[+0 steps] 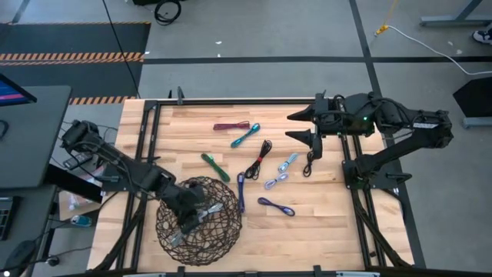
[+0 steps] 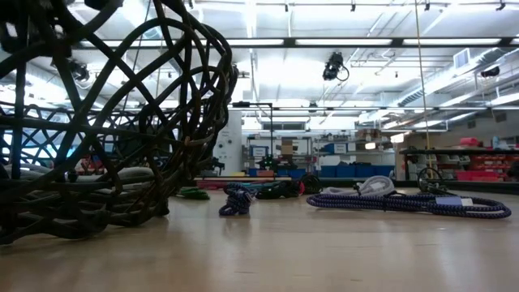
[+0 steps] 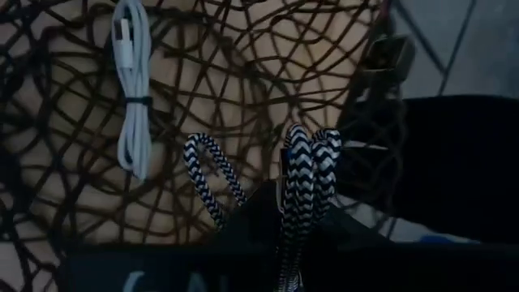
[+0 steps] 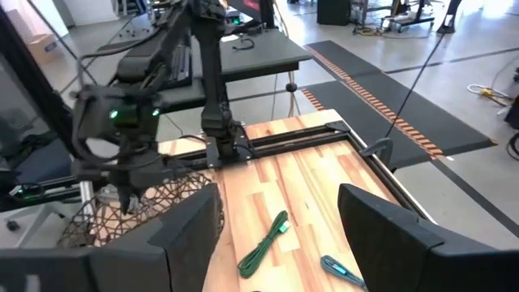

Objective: Pick and place USB-C Cables
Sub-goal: Put the black and white charger cable into the wire basket

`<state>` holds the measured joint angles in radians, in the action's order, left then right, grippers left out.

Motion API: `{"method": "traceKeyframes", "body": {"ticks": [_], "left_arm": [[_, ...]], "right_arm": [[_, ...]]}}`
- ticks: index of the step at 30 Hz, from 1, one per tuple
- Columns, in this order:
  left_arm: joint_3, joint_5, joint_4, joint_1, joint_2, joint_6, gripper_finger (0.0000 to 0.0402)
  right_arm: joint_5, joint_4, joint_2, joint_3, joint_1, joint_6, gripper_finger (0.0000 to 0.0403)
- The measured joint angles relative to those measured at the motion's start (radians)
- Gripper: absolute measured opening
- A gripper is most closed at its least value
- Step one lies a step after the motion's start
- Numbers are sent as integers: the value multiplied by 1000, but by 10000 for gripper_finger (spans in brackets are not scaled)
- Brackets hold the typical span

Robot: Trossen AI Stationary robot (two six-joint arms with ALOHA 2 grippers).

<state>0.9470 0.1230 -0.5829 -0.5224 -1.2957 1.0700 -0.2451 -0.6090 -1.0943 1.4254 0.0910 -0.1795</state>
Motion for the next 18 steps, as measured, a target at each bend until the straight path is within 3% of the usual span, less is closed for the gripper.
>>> {"method": "traceKeyframes", "body": {"ticks": [10,18], "left_arm": [[0,17,-140,71,-76,-336,28],[0,-43,-57,197,-82,-513,28]], "right_arm": [[3,10,-1,0,-29,-4,259],[3,10,-1,0,-29,-30,258]]}}
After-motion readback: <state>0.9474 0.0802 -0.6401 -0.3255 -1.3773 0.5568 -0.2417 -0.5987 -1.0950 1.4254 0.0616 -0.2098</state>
